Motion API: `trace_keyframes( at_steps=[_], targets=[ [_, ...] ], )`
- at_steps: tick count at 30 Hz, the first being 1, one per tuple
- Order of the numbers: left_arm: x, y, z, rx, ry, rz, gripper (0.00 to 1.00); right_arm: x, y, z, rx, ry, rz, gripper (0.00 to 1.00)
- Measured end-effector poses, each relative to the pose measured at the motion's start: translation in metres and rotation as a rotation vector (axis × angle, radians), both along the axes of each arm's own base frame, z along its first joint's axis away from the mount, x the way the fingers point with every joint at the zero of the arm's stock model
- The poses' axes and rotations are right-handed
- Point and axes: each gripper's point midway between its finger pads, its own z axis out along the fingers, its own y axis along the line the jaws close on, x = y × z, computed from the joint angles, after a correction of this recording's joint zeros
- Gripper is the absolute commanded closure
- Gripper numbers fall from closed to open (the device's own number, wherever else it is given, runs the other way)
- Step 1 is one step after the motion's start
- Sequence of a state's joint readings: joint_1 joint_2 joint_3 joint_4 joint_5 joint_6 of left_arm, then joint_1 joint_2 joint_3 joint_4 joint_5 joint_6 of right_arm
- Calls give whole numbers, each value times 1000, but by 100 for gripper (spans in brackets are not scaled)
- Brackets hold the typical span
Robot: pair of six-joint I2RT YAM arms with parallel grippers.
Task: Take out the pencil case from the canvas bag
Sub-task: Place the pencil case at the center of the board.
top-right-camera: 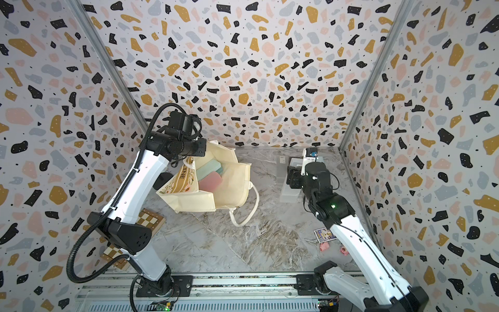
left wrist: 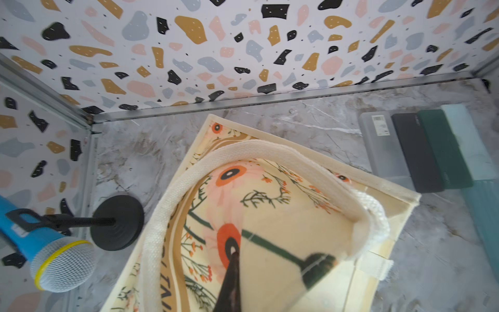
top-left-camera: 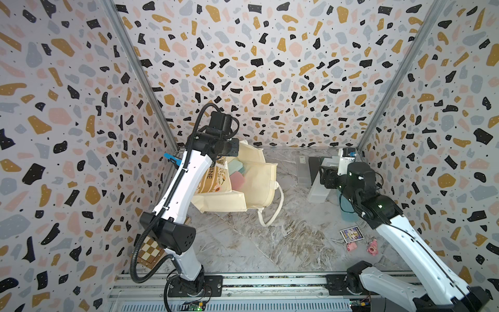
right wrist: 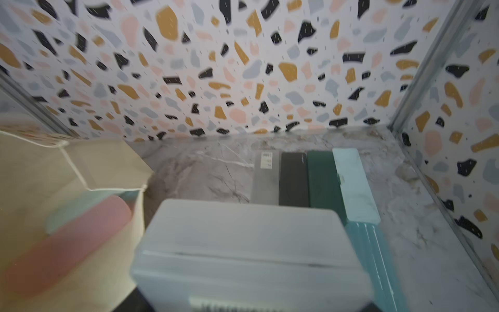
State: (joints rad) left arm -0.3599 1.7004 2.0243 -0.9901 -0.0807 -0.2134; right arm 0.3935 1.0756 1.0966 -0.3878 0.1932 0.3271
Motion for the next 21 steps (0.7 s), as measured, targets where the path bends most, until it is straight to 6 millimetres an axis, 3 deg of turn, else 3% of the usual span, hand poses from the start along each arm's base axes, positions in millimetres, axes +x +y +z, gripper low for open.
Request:
trace_keyframes(
  at_steps=[5, 8, 13, 21],
  targets=[
    [-15, -12, -5, -81, -3, -66, 100, 18, -15, -93, -77, 314, -19, 44],
    [-19, -19, -10, -115, 3, -95, 100, 18, -18, -133, -122, 446, -22, 43],
    [-26, -22, -9, -142, -14, -120, 100, 27, -23, -168, -174, 555, -38, 44],
    [-32, -14, -5, -160, -32, -116, 100, 51, -44, -198, -196, 604, -103, 40]
  ],
)
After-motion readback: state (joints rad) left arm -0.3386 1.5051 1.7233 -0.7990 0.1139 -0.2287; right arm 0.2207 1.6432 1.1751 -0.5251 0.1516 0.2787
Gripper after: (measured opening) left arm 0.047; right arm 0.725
